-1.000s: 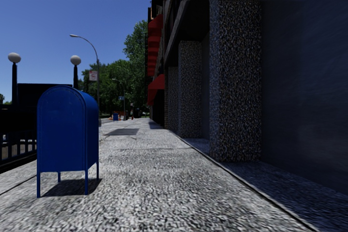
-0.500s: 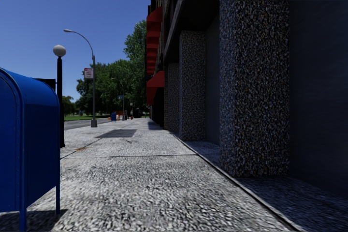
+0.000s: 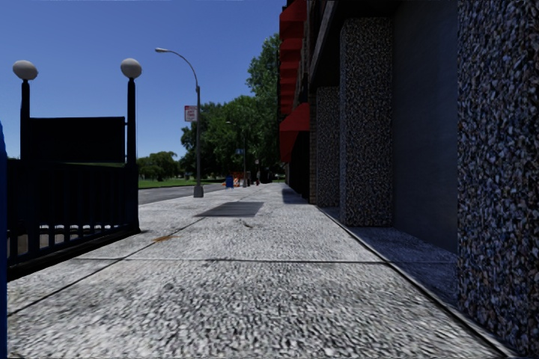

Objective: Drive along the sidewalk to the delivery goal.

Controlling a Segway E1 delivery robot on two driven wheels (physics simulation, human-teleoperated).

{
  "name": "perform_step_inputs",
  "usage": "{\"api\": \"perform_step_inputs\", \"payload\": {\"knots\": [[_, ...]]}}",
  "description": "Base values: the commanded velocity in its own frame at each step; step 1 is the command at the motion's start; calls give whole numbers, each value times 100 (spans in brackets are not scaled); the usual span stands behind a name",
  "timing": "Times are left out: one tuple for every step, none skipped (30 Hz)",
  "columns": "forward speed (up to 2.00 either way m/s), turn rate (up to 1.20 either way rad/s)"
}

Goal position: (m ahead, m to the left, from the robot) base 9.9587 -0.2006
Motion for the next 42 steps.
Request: {"api": "perform_step_inputs", "payload": {"knots": [[200, 0], [200, 0], [200, 0], [200, 0], [200, 0], [200, 0], [200, 0], [200, 0], [200, 0], [200, 0], [200, 0], [200, 0], [200, 0], [200, 0], [200, 0], [200, 0], [200, 0], [200, 0], [200, 0], [200, 0], [200, 0], [200, 0], [200, 0], [200, 0], [200, 0], [200, 0], [200, 0], [200, 0], [200, 0], [200, 0], [200, 0], [200, 0], [200, 0], [200, 0], [200, 0], [200, 0], [200, 0], [200, -5], [200, -15], [200, -15], [200, -20], [200, -22]]}}
